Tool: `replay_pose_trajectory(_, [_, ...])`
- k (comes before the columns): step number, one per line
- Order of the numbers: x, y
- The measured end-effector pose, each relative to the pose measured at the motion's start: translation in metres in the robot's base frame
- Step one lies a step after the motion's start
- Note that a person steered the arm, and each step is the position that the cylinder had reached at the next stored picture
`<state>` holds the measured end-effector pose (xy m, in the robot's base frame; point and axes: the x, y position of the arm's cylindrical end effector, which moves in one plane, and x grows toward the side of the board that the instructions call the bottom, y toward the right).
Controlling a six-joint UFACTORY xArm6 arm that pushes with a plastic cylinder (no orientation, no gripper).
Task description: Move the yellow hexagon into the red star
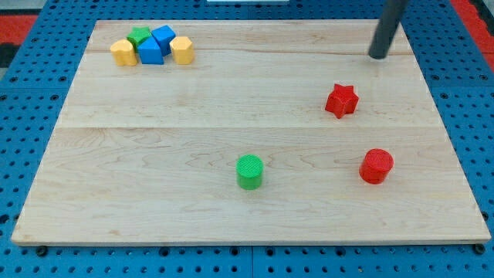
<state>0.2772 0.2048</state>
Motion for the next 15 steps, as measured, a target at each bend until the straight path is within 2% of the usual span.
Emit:
replay_pose_trajectory(2, [-0.035, -0.113])
replay_pose_trajectory(4, [-0.033, -0.249])
replay_pose_trajectory(5, [-0.034, -0.26])
replay_pose_trajectory(7, [-0.024, -0.343])
replay_pose_trajectory(8, [0.011, -0.318])
replay_pose_trajectory(9, [0.019, -0.285])
replay_pose_trajectory(10, [0.052, -0.281])
replay_pose_trajectory(11, [0.068, -0.29])
replay_pose_trajectory(12, [0.062, -0.33])
replay_pose_trajectory(14, [0.107, -0.248])
replay_pose_trajectory(15, [0.113, -0.28])
